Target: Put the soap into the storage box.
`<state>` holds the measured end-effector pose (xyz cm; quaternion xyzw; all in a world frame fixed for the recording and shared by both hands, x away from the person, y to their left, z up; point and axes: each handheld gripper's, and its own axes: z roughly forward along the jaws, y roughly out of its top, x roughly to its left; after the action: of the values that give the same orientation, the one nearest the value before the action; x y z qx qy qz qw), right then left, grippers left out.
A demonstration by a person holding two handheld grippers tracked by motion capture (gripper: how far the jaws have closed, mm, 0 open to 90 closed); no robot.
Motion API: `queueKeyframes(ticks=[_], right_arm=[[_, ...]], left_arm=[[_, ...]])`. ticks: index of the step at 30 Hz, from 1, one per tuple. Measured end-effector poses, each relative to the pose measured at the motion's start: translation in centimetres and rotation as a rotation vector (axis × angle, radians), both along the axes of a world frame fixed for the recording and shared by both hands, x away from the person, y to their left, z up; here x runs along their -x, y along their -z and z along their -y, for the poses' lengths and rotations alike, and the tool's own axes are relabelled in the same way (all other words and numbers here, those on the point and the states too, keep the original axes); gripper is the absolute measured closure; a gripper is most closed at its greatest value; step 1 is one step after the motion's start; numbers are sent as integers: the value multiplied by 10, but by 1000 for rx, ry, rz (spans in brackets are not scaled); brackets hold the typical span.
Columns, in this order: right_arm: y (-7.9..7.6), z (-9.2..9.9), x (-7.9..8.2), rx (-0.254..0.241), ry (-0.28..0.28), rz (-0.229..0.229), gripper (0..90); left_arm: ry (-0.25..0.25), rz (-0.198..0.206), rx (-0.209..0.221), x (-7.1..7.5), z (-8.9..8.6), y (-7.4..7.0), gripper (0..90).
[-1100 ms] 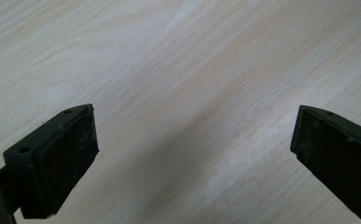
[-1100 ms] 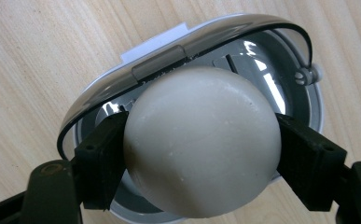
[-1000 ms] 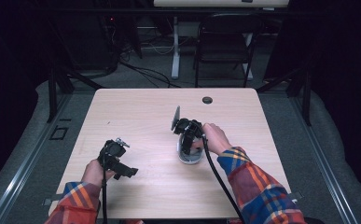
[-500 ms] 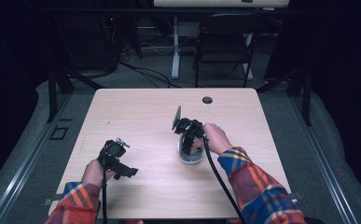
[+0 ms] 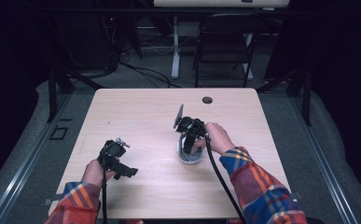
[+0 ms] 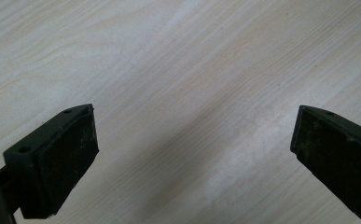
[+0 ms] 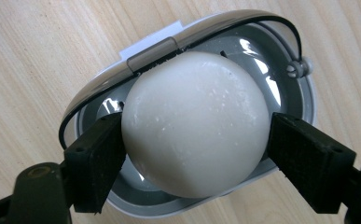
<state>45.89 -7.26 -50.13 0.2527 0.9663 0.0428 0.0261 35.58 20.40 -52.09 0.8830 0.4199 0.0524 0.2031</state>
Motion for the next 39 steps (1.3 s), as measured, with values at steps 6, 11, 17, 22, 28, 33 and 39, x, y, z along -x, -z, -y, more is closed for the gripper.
queueKeyframes(ticks=[6,11,17,22,28,33,39], right_arm=[[-6,4,3,-26,-1,11,168],[-15,10,6,-56,-9,21,137],[-25,19,10,-67,1,39,117],[-38,30,17,-75,7,57,99],[-49,48,27,-85,32,84,75],[-52,65,35,-87,51,95,67],[-50,87,44,-82,82,102,63]], left_arm=[[0,-2,0,0,0,0,5],[0,-2,-1,0,0,0,5],[0,-3,-1,0,0,0,6],[0,-2,-3,0,0,0,5],[0,1,-3,0,1,0,5],[2,0,-4,0,1,0,5],[3,-2,-6,0,1,0,5]])
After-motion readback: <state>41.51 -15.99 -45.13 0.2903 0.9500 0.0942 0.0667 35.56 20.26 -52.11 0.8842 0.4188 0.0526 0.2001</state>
